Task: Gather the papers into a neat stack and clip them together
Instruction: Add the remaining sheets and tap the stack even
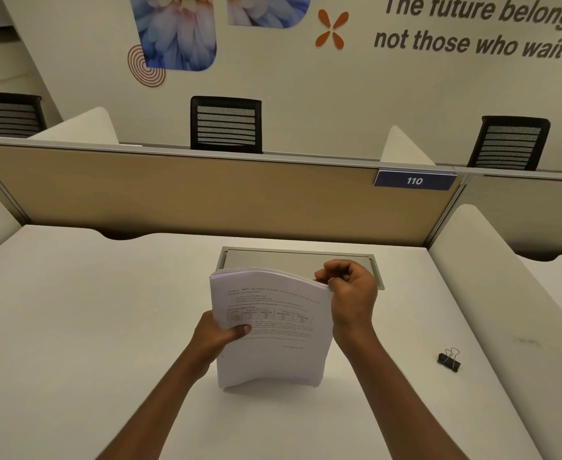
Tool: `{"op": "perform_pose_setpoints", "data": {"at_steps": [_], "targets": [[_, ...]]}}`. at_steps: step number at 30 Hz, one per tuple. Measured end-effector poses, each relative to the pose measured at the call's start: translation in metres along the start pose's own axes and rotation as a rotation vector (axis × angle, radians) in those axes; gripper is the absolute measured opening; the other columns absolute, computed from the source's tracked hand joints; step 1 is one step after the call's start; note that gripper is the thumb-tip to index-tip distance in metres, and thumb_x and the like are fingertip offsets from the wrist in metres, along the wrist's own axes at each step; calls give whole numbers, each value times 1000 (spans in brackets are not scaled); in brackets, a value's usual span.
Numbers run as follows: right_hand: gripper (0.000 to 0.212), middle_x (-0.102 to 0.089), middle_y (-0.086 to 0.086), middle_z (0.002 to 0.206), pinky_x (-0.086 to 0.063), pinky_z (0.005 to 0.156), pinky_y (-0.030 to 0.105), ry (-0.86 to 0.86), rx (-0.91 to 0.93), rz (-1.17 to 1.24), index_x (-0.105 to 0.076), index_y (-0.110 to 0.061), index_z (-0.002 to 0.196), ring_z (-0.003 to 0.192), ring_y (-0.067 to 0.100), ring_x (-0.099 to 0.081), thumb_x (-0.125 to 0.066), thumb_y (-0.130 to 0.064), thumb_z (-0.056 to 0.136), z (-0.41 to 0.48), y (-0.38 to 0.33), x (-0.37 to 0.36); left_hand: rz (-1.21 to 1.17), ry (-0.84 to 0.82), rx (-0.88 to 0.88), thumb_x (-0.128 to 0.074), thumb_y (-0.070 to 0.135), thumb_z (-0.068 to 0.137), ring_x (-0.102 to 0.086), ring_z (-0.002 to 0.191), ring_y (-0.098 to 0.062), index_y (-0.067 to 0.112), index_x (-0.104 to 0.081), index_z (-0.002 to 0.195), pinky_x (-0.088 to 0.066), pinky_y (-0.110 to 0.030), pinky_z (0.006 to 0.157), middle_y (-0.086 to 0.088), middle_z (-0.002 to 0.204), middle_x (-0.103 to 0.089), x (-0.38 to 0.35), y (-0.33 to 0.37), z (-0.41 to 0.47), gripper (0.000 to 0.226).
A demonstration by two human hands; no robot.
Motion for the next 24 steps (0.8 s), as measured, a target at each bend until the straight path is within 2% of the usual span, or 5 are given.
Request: {"op": "perform_pose_setpoints", "data": {"at_steps": [5, 11, 15, 18, 24], "targets": [[13, -69, 8, 73, -53, 63, 37, -78, 43, 112, -63, -7, 85, 67, 24, -66, -53, -14, 86, 2, 7, 4, -11, 41, 33, -81, 20, 60, -71, 92, -17, 32, -75, 91, -56, -31, 79, 1, 99, -76, -2, -7, 0, 33], [80, -71, 0, 88, -52, 61, 23, -366, 86, 222, -57, 0, 106, 78, 15, -65, -66, -68, 66, 1, 55, 24, -55, 50, 49, -85, 29, 50, -70, 96, -24, 21, -73, 99, -56, -40, 85, -6, 102, -75, 0, -10, 1, 51], [68, -74, 9, 95, -57, 68, 32, -387, -116, 136, -63, -2, 103, 89, 31, -68, -87, -39, 52, -13, 96, 26, -69, 74, 56, -85, 27, 48, -71, 94, -23, 18, -72, 100, -56, -35, 81, -6, 100, -76, -2, -12, 0, 54], [38, -74, 10, 95, -58, 69, 29, -331, -169, -13, -68, -12, 94, 92, 33, -69, -76, -9, 57, -19, 106, 21, -64, 109, 60, -84, 21, 52, -71, 90, -20, 21, -71, 98, -58, -28, 72, -2, 97, -76, -5, -12, 1, 48], [25, -75, 1, 81, -56, 63, 26, -232, -236, -94, -71, -16, 80, 79, 26, -71, -74, 7, 70, -17, 97, 14, -104, 92, 50, -85, 30, 49, -72, 92, -21, 17, -69, 107, -59, -28, 72, -4, 102, -76, -8, -11, -2, 61]]}}
Point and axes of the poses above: each hand's wrist, its own z-axis towards the middle knuckle, its own x-axis out of the back of the hand, y = z × x, the point moved 1 cm from there along z, towards the middle knuckle
